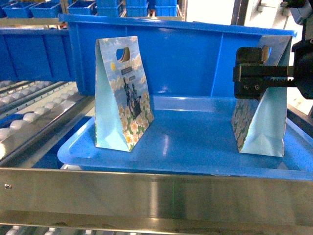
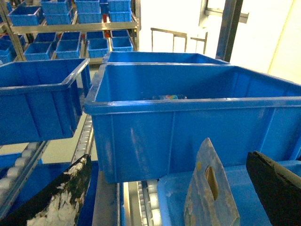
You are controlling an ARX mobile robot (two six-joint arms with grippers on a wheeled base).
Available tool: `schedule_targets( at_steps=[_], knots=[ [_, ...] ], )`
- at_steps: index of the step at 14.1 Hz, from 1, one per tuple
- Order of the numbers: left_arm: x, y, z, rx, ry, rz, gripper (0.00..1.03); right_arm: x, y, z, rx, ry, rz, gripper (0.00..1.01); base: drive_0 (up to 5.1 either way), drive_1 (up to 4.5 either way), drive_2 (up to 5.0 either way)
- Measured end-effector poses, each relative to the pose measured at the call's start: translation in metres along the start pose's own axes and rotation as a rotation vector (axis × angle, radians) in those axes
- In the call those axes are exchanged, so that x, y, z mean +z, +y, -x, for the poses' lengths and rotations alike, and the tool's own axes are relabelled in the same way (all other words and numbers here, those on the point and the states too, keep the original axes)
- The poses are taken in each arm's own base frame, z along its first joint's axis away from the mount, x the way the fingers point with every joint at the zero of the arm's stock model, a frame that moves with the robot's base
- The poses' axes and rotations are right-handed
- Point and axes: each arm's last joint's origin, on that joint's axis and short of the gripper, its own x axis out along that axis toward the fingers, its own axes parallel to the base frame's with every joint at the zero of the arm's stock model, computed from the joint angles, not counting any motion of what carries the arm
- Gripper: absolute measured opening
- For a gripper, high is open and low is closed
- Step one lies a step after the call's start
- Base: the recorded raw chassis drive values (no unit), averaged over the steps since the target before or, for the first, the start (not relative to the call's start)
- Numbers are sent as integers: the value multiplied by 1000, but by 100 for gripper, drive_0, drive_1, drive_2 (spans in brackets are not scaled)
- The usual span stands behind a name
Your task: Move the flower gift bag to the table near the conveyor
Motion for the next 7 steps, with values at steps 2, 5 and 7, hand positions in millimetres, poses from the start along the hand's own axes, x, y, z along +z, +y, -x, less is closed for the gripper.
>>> schedule_targets(
  at_steps=[2,5,7],
  knots=[
    [0,0,0,0,0,0,98,-1,0,0,-10,-9,10,96,0,0,0],
    [0,0,0,0,0,0,98,-2,0,-1,0,-10,10,64,0,0,0],
    [0,0,0,0,0,0,98,-5,3,-1,18,-13,12,40,0,0,0]
  ],
)
